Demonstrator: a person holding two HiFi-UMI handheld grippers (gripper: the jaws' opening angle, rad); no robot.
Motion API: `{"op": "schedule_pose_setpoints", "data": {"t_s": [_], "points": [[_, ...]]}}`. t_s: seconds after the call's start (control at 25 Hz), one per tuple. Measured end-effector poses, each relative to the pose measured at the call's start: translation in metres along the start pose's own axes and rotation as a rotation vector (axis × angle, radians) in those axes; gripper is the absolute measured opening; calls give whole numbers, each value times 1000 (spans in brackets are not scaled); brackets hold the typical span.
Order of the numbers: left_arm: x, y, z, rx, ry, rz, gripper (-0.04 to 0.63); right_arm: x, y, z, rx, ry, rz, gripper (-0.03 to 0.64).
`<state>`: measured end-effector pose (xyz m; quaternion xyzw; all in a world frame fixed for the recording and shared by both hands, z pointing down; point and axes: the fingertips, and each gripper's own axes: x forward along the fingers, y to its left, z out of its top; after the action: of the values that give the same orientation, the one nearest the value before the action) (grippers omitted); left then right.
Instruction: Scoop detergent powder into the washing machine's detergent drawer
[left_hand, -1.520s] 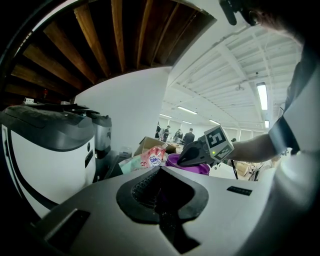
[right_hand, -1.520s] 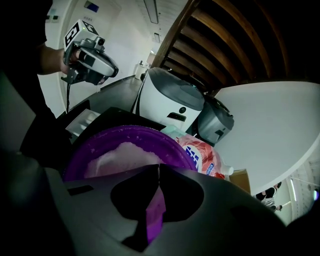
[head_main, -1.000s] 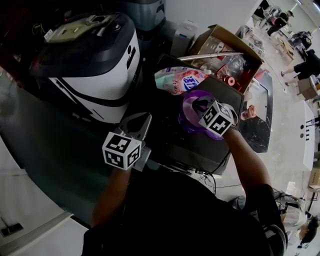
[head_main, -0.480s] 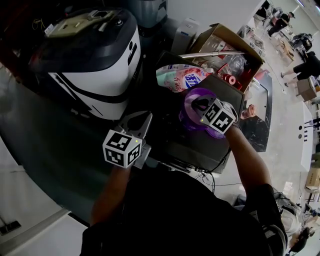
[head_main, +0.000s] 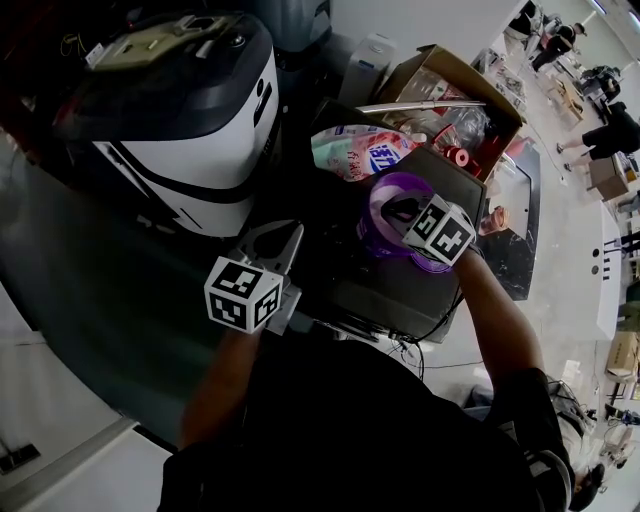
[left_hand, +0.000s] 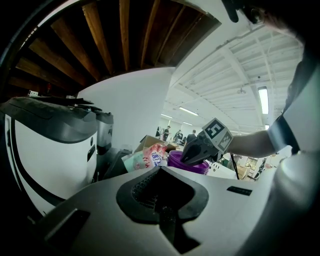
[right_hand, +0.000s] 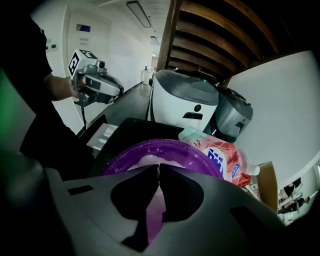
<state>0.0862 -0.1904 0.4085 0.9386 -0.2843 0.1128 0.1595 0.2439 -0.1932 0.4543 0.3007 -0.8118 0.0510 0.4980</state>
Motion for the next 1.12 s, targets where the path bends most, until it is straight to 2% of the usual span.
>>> {"op": "schedule_pose_setpoints", "data": {"t_s": [0.72, 0.84, 1.0, 1.12], "points": [[-2, -1, -8, 5, 12, -63, 8, -15, 20, -1, 187, -29, 89, 20], [-1, -2, -9, 9, 14, -74, 8, -12, 20, -1, 237, -68, 98, 20], [-3, 0, -8, 10, 12, -83, 8, -20, 22, 4, 288, -53, 122, 20], [-5, 3, -8, 5, 9, -85, 8, -18, 20, 4, 338, -79, 133, 20]]}}
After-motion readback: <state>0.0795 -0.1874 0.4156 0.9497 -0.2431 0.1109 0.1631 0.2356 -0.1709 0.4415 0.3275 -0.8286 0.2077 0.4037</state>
